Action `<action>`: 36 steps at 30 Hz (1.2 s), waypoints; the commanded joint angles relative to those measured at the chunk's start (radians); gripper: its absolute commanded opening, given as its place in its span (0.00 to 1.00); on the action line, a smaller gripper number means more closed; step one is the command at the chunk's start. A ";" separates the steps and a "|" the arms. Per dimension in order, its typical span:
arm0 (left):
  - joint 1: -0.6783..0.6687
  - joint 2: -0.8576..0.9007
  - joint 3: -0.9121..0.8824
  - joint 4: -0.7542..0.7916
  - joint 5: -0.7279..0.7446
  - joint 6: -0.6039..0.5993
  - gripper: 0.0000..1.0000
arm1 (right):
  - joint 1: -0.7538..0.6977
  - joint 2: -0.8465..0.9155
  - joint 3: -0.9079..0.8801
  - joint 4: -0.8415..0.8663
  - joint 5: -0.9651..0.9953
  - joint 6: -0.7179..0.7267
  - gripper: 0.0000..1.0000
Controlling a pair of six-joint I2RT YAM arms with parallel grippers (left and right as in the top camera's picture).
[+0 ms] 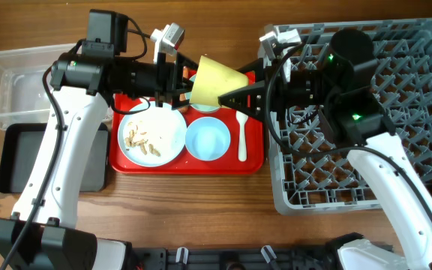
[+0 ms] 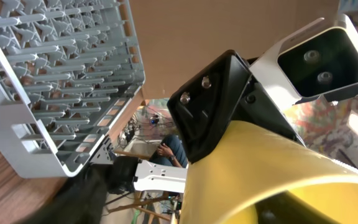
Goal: Sort waste into correct bins and load items into the dishwasher rack
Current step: 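Lower the yellow cup into the dish rack and open the right gripper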
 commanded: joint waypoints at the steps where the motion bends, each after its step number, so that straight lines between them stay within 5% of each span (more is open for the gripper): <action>1: 0.002 0.003 0.002 0.005 -0.065 0.010 1.00 | -0.051 -0.066 0.010 -0.077 0.066 -0.046 0.49; 4: 0.021 0.003 0.002 0.005 -0.139 0.010 1.00 | -0.093 -0.136 0.011 -0.314 0.301 -0.111 0.46; 7: 0.072 0.003 0.002 0.005 -0.214 0.010 1.00 | -0.103 -0.220 0.036 -0.763 0.901 -0.116 0.45; 15: 0.135 0.003 0.002 0.004 -0.295 0.009 1.00 | -0.104 -0.095 0.038 -1.316 1.249 0.027 0.45; 19: 0.135 0.003 0.002 -0.003 -0.295 0.010 1.00 | -0.104 0.037 0.038 -1.378 1.232 0.030 0.50; 23: 0.135 0.003 0.002 -0.027 -0.336 0.010 1.00 | -0.101 0.175 0.039 -1.355 1.107 -0.064 0.80; 26: 0.135 0.001 0.002 -0.051 -0.377 0.009 1.00 | -0.101 0.175 0.057 -1.337 1.214 0.014 0.89; 32: 0.167 -0.084 0.002 -0.079 -0.649 -0.055 1.00 | -0.013 0.032 0.202 -1.136 1.069 -0.188 0.82; 36: 0.291 -0.245 0.002 -0.119 -0.932 -0.181 1.00 | 0.099 0.027 0.196 -0.957 0.958 -0.193 0.67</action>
